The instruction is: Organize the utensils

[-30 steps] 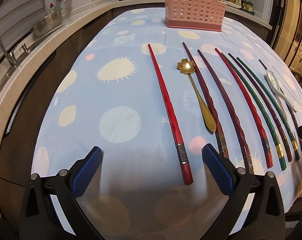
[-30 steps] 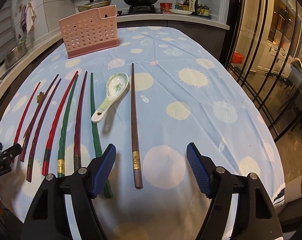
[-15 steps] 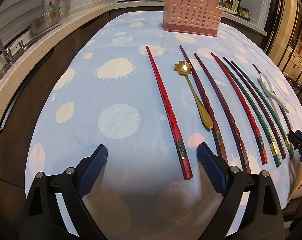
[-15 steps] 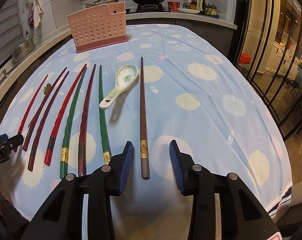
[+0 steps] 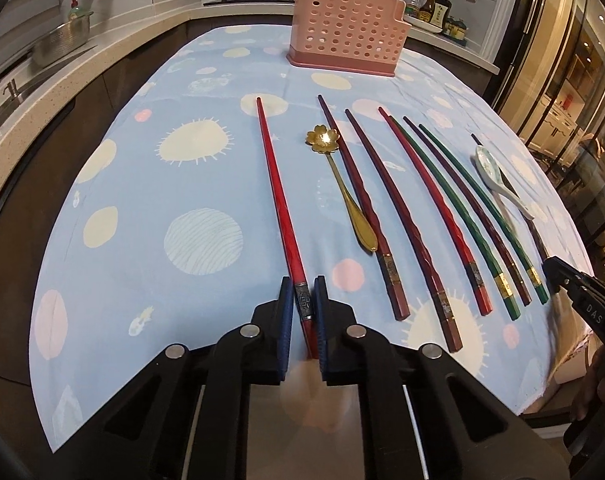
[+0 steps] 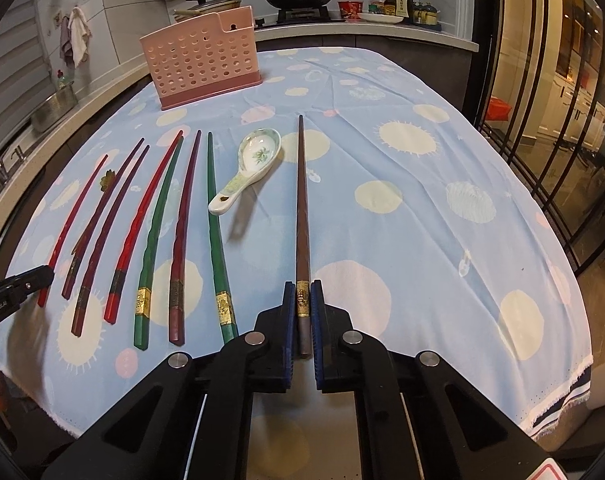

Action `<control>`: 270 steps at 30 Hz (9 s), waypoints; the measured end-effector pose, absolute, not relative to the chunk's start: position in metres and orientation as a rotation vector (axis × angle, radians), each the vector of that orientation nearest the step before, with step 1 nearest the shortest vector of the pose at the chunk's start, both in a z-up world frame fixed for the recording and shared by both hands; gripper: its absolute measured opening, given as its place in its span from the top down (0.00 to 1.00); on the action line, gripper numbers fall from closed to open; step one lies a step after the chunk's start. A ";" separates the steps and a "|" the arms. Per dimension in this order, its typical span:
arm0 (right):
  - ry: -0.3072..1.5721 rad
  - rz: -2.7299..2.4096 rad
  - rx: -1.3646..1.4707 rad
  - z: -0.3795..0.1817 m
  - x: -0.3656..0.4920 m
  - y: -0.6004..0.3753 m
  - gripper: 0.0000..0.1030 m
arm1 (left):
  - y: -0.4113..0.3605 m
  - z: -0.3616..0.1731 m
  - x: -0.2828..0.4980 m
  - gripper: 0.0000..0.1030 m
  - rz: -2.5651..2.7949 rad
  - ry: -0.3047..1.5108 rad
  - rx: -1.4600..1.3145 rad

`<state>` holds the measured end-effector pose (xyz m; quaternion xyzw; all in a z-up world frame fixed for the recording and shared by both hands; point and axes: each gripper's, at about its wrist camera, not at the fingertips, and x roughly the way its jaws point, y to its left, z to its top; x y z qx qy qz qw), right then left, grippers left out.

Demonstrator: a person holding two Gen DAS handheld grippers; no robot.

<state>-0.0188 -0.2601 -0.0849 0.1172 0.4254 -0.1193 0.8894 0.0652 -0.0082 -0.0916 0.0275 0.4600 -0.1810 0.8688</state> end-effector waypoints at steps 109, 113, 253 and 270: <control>0.441 -0.073 0.273 0.095 0.066 -0.259 0.93 | -0.011 -0.068 0.162 0.93 -0.416 0.935 -0.022; 0.423 -0.078 0.260 0.100 0.070 -0.260 0.93 | -0.005 -0.030 0.156 0.93 -0.419 0.849 -0.014; 0.789 -0.118 0.365 -0.079 0.056 -0.262 0.61 | -0.027 -0.096 0.102 0.37 -0.349 0.919 0.177; 0.821 -0.100 0.385 -0.090 0.062 -0.263 0.83 | -0.036 -0.094 0.100 0.89 -0.508 0.960 0.072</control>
